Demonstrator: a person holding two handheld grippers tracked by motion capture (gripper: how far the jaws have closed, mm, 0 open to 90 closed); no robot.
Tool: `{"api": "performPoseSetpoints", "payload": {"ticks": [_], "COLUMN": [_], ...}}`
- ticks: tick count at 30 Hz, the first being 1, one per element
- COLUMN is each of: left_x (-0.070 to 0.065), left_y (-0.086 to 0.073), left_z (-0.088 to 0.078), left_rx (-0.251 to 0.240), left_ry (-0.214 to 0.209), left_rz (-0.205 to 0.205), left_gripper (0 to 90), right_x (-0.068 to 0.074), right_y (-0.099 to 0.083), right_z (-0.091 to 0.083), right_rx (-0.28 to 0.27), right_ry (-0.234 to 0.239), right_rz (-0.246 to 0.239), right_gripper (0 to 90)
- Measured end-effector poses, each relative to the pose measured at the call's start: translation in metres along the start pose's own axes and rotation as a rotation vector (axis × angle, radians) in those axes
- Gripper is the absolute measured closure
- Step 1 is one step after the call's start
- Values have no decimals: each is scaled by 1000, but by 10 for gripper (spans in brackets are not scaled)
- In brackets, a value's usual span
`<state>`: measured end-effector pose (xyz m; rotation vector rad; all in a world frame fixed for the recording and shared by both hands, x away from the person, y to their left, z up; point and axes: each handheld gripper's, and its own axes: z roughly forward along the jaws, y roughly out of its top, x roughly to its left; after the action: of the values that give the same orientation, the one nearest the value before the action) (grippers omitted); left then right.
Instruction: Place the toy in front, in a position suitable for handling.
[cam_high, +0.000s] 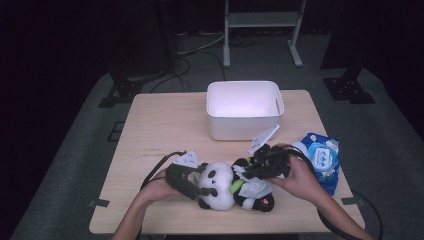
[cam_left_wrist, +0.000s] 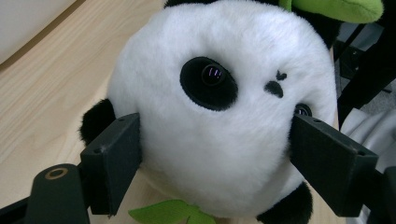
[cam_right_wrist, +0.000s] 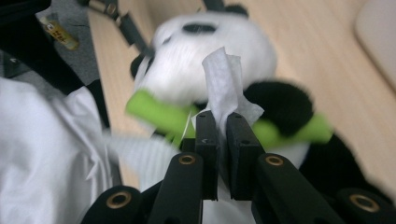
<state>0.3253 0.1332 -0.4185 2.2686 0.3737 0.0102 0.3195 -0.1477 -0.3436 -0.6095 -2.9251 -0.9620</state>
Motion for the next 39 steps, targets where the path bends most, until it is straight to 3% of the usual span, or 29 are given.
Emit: {"api": "performPoseSetpoints", "payload": {"ticks": [6, 10, 13, 21, 26, 31, 37, 39], "left_x": [-1, 0, -1, 3, 6, 11, 12, 13], "left_y": [0, 1, 4, 7, 6, 4, 5, 6], "left_z": [0, 0, -5, -18, -17, -10, -4, 1], "left_rx": [1, 6, 2, -44, -39, -18, -2, 9], "left_ry": [2, 1, -16, -4, -6, -59, -97, -136], "left_rz": [4, 6, -1, -22, -51, -93, -106, -114], "left_gripper": [177, 177, 176, 154, 91, 68, 24, 22], "right_x": [-15, -20, -17, -5, 2, 9, 16, 17], "right_y": [23, 20, 12, 4, 0, -6, -12, -14], "right_z": [5, 15, 21, 22, 26, 31, 30, 31], "right_rx": [6, 37, 26, 28, 26, 29, 22, 21], "right_ry": [-24, -6, 31, 53, 64, 88, 84, 87], "right_rz": [11, 31, 45, 32, 19, 7, -8, -10], "right_gripper": [840, 841, 841, 843, 845, 850, 852, 853]}}
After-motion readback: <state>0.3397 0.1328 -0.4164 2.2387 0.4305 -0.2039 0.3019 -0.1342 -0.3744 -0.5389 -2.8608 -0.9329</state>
